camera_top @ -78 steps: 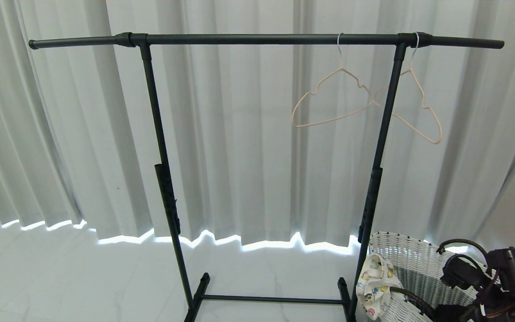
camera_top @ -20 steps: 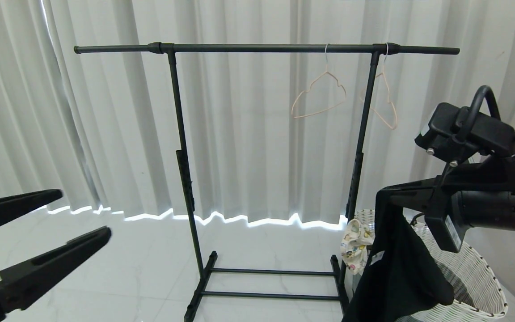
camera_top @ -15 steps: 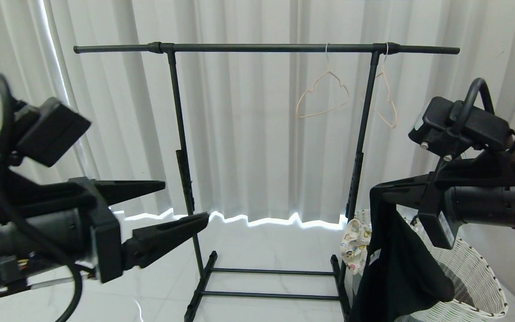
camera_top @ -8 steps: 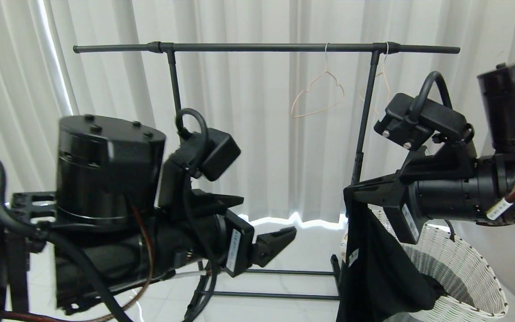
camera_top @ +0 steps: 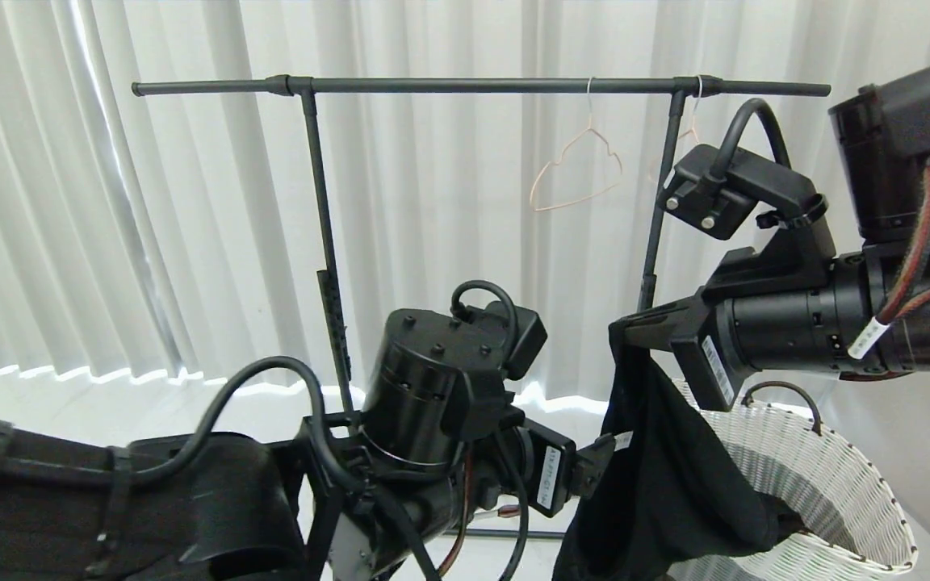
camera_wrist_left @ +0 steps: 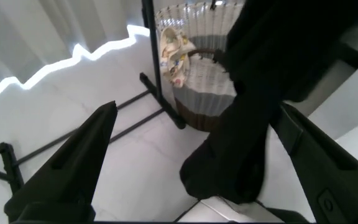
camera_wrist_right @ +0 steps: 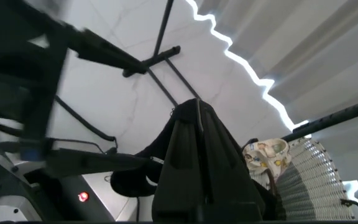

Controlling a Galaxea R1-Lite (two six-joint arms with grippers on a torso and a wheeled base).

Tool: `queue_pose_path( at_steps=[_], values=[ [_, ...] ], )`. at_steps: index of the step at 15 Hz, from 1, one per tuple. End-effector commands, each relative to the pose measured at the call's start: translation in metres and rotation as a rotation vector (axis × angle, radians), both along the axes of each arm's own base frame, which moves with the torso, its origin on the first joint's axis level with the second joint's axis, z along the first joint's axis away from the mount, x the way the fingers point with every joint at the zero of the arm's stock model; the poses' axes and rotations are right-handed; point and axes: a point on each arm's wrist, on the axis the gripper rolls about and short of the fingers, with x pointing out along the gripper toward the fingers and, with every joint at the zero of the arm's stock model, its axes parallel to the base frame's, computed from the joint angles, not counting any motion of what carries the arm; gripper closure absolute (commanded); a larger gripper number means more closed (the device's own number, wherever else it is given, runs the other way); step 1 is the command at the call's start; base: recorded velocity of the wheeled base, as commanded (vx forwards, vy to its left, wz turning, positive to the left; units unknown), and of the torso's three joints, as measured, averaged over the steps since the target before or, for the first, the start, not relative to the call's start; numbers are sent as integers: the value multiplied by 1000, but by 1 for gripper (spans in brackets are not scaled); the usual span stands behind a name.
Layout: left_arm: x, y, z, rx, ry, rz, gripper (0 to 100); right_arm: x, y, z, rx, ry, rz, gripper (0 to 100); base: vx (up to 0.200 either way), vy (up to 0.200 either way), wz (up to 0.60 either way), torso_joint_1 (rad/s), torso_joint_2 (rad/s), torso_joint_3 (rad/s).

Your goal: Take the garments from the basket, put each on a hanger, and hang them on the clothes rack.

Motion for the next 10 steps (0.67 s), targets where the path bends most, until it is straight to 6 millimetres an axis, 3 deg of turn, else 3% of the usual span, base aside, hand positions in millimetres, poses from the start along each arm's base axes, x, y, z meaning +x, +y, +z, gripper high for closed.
queue_pose_path(
  at_steps=[1,4,10],
  values=[
    [15,-8,-29,56,46,19,0,-2,-1,5,17,-7,12,100,0,0,0,0,0,0],
    [20,-15,-45,69,61,13,0,-7,-6,10,25,5,41,100,0,0,0,0,0,0],
    [11,-3,-60,95,81,10,0,-11,-13,15,40,-6,37,100,0,0,0,0,0,0]
  ],
)
